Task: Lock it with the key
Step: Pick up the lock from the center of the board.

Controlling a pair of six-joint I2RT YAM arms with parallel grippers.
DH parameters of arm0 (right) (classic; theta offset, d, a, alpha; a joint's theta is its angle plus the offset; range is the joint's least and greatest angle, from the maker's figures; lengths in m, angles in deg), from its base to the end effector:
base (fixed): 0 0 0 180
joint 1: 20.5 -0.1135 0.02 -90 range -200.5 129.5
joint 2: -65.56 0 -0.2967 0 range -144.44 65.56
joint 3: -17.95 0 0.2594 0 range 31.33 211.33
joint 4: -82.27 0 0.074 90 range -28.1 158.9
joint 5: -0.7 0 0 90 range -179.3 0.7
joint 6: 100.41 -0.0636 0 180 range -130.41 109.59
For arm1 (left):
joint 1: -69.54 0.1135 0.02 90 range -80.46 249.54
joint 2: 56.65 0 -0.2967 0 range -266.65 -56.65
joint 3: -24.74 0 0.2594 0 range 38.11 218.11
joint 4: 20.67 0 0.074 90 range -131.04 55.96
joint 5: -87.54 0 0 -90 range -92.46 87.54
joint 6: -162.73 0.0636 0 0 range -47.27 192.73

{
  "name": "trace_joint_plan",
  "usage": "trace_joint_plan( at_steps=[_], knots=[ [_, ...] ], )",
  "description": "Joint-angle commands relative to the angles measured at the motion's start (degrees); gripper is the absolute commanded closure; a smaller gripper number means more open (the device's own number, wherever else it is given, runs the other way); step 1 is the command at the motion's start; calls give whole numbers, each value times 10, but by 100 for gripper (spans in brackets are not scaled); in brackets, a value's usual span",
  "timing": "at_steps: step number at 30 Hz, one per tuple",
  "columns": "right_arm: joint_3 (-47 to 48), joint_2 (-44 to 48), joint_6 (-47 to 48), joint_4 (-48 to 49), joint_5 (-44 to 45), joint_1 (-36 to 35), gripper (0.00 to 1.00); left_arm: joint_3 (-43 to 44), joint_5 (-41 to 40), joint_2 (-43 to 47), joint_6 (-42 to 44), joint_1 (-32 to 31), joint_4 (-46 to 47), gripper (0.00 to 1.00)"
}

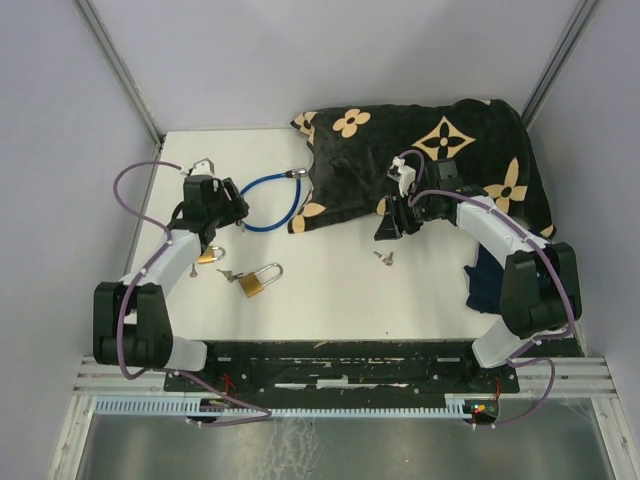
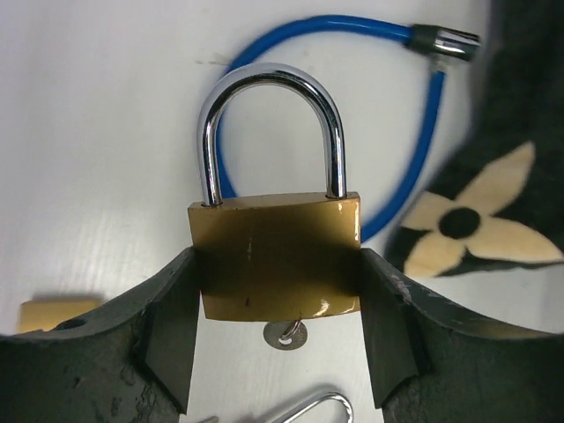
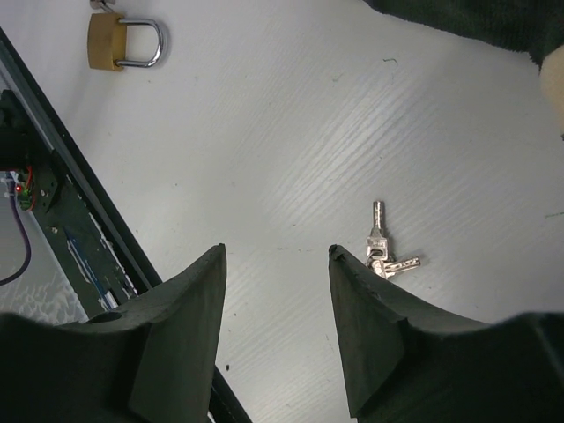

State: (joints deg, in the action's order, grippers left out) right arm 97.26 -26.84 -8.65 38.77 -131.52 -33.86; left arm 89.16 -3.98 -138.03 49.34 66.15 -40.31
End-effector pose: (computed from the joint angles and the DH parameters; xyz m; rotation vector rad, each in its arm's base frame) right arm 0.3324 0.1229 0.2501 -0.6052 2.3970 1.0177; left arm 0.3336 -0.0181 0.2492 -0.3999 2.1826 -0.2298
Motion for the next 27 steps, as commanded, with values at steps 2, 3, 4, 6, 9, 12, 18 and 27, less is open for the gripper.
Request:
trace_joint_plan(
  at_steps=[2,3,4,6,9,12,18,27],
  knots=[
    [-8,21,-22,60,-65,2,42,-67,132,72,55,-74,192,97],
    [-10,23,-34,77,-78,2,42,-80,144,83,69,-99,215,97],
    [-13,28,-49,100,-88,2,41,-94,155,94,81,-123,243,97],
    [-20,48,-91,178,-113,2,39,-120,174,107,116,-177,305,97],
    [-11,69,-147,291,-125,3,20,-154,188,113,176,-239,373,97],
    [51,38,-200,314,-133,4,14,-179,205,108,229,-277,429,97],
    [168,-28,-180,96,-125,-13,14,-181,180,106,374,-340,435,97],
    [218,-51,-64,-97,-48,-78,17,-180,140,112,500,-382,411,97]
  ],
)
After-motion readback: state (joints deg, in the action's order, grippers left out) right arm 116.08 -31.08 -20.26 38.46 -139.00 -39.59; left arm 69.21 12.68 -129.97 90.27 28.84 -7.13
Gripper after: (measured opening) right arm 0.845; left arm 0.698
